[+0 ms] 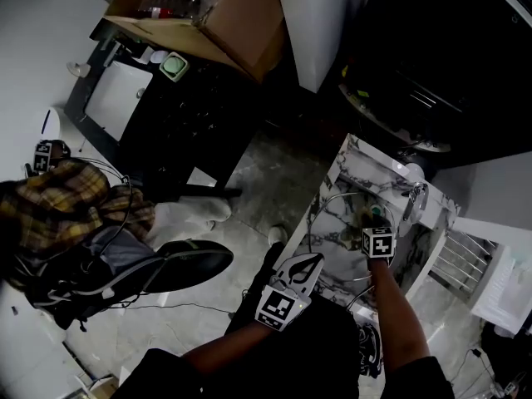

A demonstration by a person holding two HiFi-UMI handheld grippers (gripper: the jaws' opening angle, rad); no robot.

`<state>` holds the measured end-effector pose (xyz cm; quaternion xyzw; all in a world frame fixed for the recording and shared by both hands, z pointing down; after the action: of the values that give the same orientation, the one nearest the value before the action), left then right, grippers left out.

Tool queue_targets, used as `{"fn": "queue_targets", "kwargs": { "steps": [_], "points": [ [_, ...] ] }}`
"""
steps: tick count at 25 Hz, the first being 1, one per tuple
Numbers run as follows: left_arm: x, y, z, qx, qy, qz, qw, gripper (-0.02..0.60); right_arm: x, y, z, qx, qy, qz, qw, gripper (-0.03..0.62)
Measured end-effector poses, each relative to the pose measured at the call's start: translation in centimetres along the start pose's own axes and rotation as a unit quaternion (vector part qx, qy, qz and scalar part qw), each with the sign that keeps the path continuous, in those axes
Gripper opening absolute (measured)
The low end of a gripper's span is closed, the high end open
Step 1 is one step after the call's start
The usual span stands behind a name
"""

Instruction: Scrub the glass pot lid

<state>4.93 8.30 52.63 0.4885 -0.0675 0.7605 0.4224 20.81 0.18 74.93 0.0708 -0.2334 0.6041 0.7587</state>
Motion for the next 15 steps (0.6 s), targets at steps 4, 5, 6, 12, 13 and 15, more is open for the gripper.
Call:
{"fn": "queue_targets", "kwargs": {
  "steps": [4,5,6,12,13,15],
  "points": [
    [-0.1,-0.4,-0.2,-0.001,0.000,0.003,1.0000,0.015,0.6,-0.7,-0.4,0.002,-0.011,0.014,1.000,0.055],
    [-0.2,-0.5,-0.2,0.000,0.001,0.005,1.0000,0.015,0.8,-0.9,-0.5,0.003,-0.012,0.017,1.000,0.055],
    [-0.3,-0.5,-0.3,0.000,0.001,0.007,1.0000,0.015,1.0,-1.0,-0.6,0.005,-0.013,0.019,1.000,0.055],
    [-0.4,-1.1,-0.2,0.003,0.000,0.011,0.9999,0.015,2.0,-1.6,-1.1,0.012,-0.017,0.032,0.999,0.055],
    [-0.4,-1.3,-0.2,0.005,0.000,0.012,0.9999,0.015,2.1,-1.7,-1.2,0.013,-0.017,0.032,0.999,0.055],
    [-0.3,-1.4,-0.3,0.007,0.001,0.015,0.9999,0.015,2.4,-1.8,-1.4,0.016,-0.016,0.034,0.999,0.055]
  ]
}}
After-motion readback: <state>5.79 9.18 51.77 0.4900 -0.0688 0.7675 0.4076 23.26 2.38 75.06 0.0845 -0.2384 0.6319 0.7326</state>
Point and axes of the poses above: the fingertips, and each gripper's own axes: z forward along the fingers, y to its left, x out of its underside, the point moved 1 cm from there along -z, backward along the fingers, and after that the axes turned 3 degrees about y, right-handed, at the moved point
